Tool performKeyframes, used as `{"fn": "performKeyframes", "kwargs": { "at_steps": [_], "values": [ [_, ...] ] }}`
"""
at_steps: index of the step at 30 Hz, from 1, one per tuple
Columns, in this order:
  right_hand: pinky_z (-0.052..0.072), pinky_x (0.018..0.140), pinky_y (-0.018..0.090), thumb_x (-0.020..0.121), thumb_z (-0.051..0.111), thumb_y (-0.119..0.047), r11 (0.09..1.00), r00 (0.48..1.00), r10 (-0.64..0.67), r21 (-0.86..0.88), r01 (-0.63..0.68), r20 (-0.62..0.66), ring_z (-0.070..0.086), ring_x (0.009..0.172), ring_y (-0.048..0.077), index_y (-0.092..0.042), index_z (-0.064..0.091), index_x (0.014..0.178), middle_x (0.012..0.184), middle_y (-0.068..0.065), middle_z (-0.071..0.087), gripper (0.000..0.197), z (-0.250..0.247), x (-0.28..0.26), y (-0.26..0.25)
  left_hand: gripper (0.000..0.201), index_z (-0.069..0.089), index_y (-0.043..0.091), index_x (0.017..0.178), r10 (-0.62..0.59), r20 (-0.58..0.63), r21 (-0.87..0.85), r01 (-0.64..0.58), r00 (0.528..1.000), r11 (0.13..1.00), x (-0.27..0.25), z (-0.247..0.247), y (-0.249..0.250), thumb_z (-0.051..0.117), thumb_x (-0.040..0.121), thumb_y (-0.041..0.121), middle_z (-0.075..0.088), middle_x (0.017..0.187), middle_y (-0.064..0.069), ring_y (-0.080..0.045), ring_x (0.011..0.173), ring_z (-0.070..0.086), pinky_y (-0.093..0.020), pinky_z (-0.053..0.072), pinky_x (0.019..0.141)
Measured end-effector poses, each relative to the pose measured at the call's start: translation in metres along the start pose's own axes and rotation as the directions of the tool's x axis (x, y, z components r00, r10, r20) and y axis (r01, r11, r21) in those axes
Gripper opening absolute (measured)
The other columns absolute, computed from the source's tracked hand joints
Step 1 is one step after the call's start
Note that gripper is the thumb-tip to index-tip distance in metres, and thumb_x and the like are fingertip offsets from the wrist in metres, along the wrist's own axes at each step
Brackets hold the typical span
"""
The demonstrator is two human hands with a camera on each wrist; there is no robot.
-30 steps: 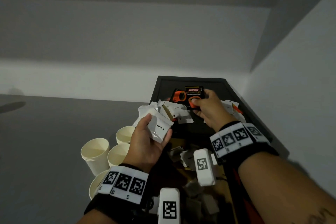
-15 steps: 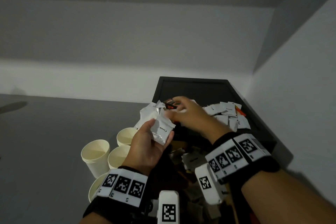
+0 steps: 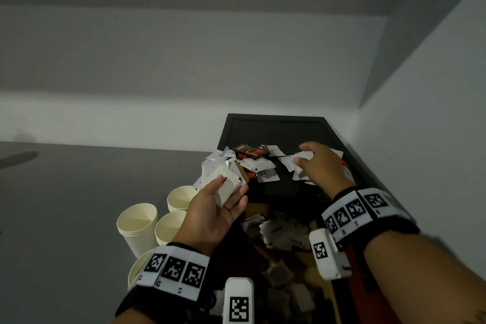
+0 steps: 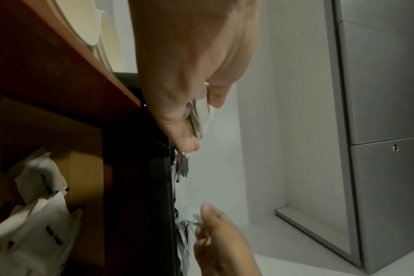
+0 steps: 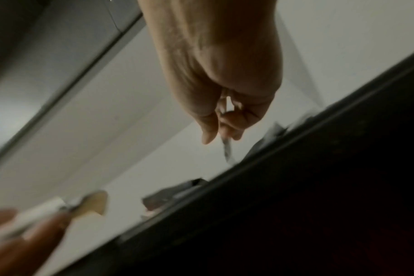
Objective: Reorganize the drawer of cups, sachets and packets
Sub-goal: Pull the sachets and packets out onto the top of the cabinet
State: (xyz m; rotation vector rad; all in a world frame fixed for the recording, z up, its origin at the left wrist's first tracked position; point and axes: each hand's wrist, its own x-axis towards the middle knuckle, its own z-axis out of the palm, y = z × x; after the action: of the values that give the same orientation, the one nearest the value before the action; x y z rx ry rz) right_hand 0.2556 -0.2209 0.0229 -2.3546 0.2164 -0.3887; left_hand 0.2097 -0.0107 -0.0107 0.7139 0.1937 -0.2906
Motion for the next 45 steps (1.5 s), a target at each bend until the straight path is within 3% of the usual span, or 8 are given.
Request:
{"fn": "performKeyframes", "kwargs": {
  "at_steps": [4,9,13,25,35,39,42,45],
  "values": [
    [0.028,0.107,0.045,0.089,0.059,-0.027,0.872,0.997,-0.061,-0.488,0.034,-0.039,0.027,0.132,0.033,-0.027,0.052,0.131,0.149,0.008,0.02,0.043,0.005,-0.003,0.013,0.042,0.044,0.009,0.135,-0.008,-0.002,0.005,0.008,1.0,1.0,0.001,-0.001,0.002,0.049,0.095,0.021,0.067,0.102,-0.017,-0.023,0.069,0.072,-0.033,0.057,0.065],
    [-0.003,0.11,0.059,0.093,0.039,-0.049,0.72,0.966,-0.153,-0.646,0.253,0.208,-0.007,0.144,0.03,-0.046,0.037,0.137,0.158,-0.004,0.001,0.044,0.022,-0.004,0.009,0.04,0.045,0.008,0.132,-0.006,-0.018,0.014,0.006,1.0,1.0,0.001,0.001,-0.002,0.05,0.095,0.02,0.067,0.1,-0.018,-0.023,0.069,0.072,-0.032,0.057,0.064],
    [-0.01,0.11,0.059,0.093,0.027,-0.061,0.706,0.964,-0.011,-0.681,0.194,0.264,-0.012,0.143,0.034,-0.048,0.034,0.138,0.159,-0.004,0.001,0.048,0.023,0.006,0.013,0.036,0.047,0.008,0.128,-0.006,-0.011,0.029,0.007,1.0,1.0,0.0,0.0,-0.003,0.049,0.095,0.02,0.067,0.095,-0.017,-0.023,0.067,0.071,-0.03,0.057,0.062],
    [0.009,0.114,0.054,0.097,0.03,-0.049,0.796,0.955,0.076,-0.594,0.115,0.288,0.002,0.144,0.031,-0.047,0.03,0.14,0.158,-0.007,0.005,0.043,-0.006,0.009,0.035,0.036,0.048,0.008,0.127,-0.036,0.002,0.027,0.036,0.999,0.999,-0.001,0.003,-0.005,0.051,0.094,0.02,0.068,0.094,-0.018,-0.023,0.067,0.071,-0.031,0.057,0.06],
    [0.001,0.114,0.056,0.098,0.031,-0.048,0.855,0.97,0.015,-0.506,0.113,0.243,-0.01,0.143,0.038,-0.042,0.021,0.146,0.158,-0.008,0.003,0.049,-0.003,0.008,0.026,0.024,0.055,0.008,0.114,-0.065,0.063,0.055,0.062,0.996,0.997,-0.007,0.007,-0.006,0.05,0.093,0.02,0.072,0.082,-0.015,-0.023,0.069,0.071,-0.029,0.057,0.059],
    [0.03,0.107,0.037,0.096,0.046,-0.036,0.96,0.976,-0.216,-0.176,0.218,0.029,0.032,0.134,0.023,-0.027,0.04,0.14,0.146,0.001,0.037,0.045,0.002,-0.014,-0.004,0.022,0.056,0.009,0.113,-0.092,0.086,0.068,0.086,0.992,0.994,-0.007,0.009,-0.009,0.051,0.093,0.018,0.072,0.085,-0.017,-0.023,0.069,0.072,-0.028,0.057,0.058],
    [0.042,0.088,0.025,0.087,0.06,-0.039,0.959,0.934,-0.267,0.163,0.233,0.238,0.05,0.105,0.009,-0.03,0.049,0.131,0.123,-0.006,0.051,0.047,0.005,-0.041,-0.033,0.021,0.06,0.008,0.107,-0.122,0.131,0.092,0.11,0.984,0.99,-0.008,0.012,-0.013,0.05,0.093,0.019,0.071,0.085,-0.015,-0.023,0.069,0.071,-0.026,0.056,0.057],
    [0.036,0.087,0.022,0.074,0.074,-0.04,0.956,0.873,-0.287,0.183,0.231,0.395,0.043,0.11,0.004,-0.035,0.046,0.134,0.123,-0.012,0.045,0.066,0.008,-0.056,-0.041,0.027,0.06,0.009,0.103,-0.129,0.185,0.075,0.117,0.974,0.99,-0.011,0.018,-0.016,0.048,0.093,0.03,0.071,0.084,-0.013,-0.022,0.069,0.07,-0.028,0.057,0.062]
  ]
}}
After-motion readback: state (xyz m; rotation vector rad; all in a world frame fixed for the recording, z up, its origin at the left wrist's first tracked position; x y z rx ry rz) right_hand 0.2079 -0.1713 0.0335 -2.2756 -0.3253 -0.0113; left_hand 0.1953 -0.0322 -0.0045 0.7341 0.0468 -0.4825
